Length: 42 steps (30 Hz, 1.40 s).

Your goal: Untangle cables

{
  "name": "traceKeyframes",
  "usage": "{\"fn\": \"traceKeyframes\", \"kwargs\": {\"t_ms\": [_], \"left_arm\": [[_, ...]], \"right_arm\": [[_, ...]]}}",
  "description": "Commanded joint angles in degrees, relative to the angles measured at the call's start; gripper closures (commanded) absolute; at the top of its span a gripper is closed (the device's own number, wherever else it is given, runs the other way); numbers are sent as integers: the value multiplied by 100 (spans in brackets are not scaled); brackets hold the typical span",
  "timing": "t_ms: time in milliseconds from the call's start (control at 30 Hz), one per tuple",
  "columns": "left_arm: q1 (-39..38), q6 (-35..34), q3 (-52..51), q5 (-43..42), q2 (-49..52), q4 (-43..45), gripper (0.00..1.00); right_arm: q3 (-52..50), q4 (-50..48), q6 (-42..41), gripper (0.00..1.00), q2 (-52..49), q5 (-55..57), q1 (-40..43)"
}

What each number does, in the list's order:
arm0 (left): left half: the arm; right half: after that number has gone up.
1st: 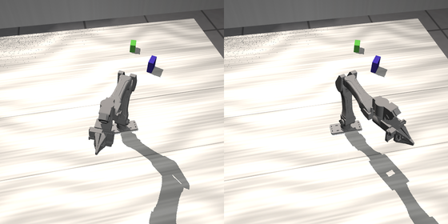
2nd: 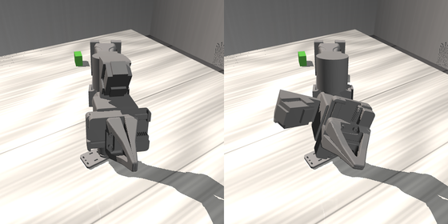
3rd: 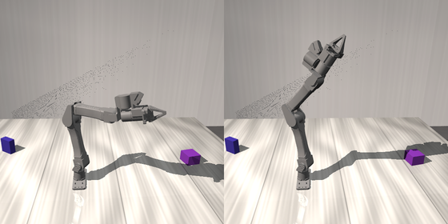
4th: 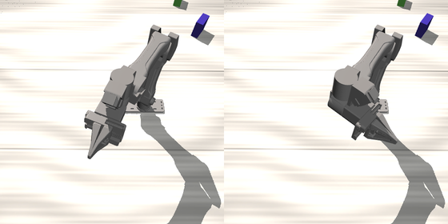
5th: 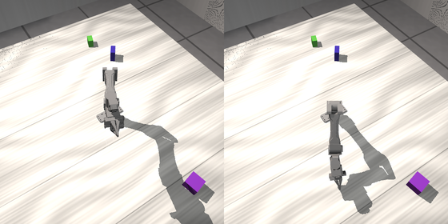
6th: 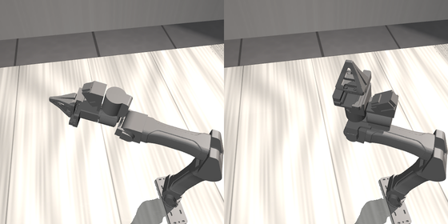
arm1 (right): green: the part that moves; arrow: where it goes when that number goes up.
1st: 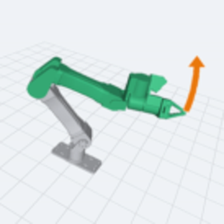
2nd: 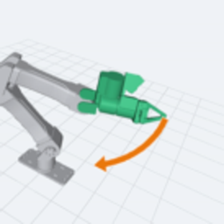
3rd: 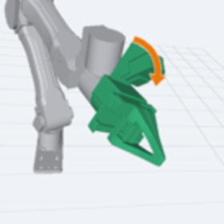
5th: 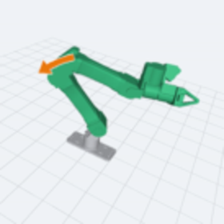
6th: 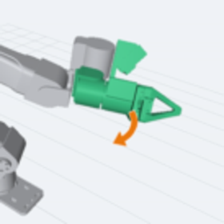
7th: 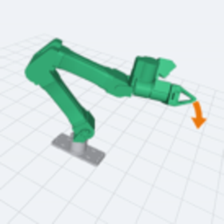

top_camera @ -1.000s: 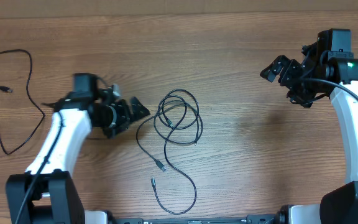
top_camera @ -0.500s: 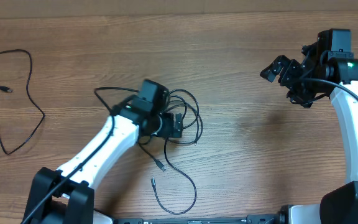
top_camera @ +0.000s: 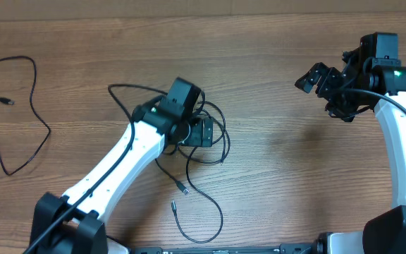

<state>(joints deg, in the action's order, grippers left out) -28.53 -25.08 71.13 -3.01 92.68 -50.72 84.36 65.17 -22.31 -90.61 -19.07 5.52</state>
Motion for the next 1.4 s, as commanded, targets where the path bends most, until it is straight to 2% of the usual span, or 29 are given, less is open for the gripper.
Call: {"fn": "traceKeyframes", "kwargs": {"t_ms": [0, 200, 367, 533, 767, 967, 1000, 1033, 1067, 1367], "left_arm": [[-66, 76, 872, 179, 564, -522, 0], [-153, 264, 2422, 170, 1650, -1954, 0], [-199, 269, 2459, 138, 1878, -1958, 0], [-267, -87, 2448, -114, 2173, -2153, 0], [-339, -87, 2444, -129, 2684, -2092, 0], [-337, -66, 2444, -133, 2909, -1554, 0], [-337, -63, 2444, -155, 2909, -1565, 23], [-337, -59, 2444, -142, 2909, -1537, 74], [-337, -61, 2444, -127, 2909, -1526, 96], [-337, 87, 2435, 68, 2909, -1115, 96]], "right_arm": [[-4, -37, -11, 0, 15, 42, -2], [-4, -39, -11, 0, 15, 39, -2], [-4, -37, -11, 0, 15, 42, -2], [-4, -37, -13, 0, 15, 42, -2], [-4, -39, -11, 0, 15, 42, -2], [-4, -37, -13, 0, 15, 42, -2], [-4, -39, -11, 0, 15, 42, -2], [-4, -39, -11, 0, 15, 42, -2], [-4, -39, -13, 0, 15, 42, -2], [-4, -37, -11, 0, 15, 42, -2]]}}
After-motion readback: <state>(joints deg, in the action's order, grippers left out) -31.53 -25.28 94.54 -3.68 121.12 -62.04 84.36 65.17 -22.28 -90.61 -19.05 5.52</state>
